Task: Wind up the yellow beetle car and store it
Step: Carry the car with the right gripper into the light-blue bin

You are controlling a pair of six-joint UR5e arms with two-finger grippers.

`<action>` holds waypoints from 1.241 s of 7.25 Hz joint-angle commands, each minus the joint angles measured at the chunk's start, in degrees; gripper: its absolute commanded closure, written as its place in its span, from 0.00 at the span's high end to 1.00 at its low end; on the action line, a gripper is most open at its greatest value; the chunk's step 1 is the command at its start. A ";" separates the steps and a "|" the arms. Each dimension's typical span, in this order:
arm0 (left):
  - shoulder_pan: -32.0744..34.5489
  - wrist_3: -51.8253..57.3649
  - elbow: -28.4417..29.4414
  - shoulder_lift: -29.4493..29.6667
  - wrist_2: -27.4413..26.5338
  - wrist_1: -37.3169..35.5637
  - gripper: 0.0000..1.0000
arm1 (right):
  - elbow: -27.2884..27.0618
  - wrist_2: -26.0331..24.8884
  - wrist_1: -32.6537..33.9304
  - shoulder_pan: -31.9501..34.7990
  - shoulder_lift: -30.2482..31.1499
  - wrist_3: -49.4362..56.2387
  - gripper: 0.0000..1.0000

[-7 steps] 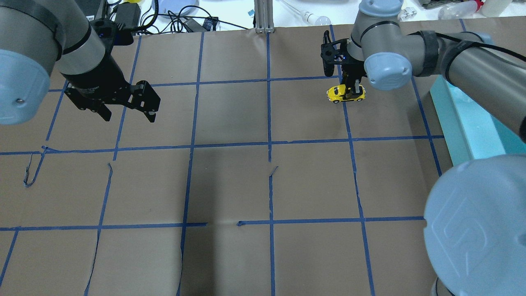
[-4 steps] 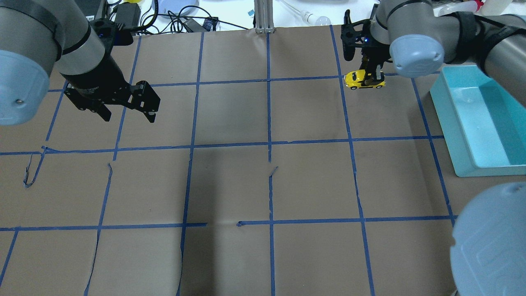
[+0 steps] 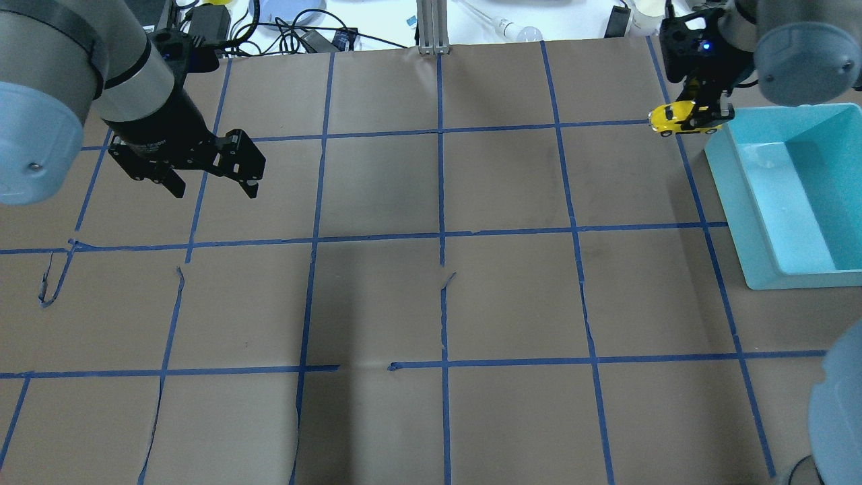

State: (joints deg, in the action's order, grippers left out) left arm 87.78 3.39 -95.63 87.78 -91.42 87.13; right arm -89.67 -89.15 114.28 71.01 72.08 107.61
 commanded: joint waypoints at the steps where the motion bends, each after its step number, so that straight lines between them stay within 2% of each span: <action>1: 0.46 -0.31 -0.09 0.02 0.19 0.05 1.00 | -0.95 0.90 0.59 -7.00 -0.44 10.56 0.00; 4: 0.64 -0.14 0.00 0.11 -0.16 -0.21 1.00 | -5.15 1.34 1.81 -13.07 -0.71 17.90 0.00; 6: 0.64 -0.14 0.00 0.02 0.02 -0.12 1.00 | -9.89 1.00 9.43 -15.80 -0.89 23.24 0.00; 9: 0.64 -0.22 0.52 0.02 -0.59 -0.29 1.00 | -12.02 0.82 13.31 -18.80 -5.00 25.36 0.00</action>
State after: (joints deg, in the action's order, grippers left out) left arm 88.42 3.22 -95.49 87.76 -91.84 87.00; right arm -101.00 -88.10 125.36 53.09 69.08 131.62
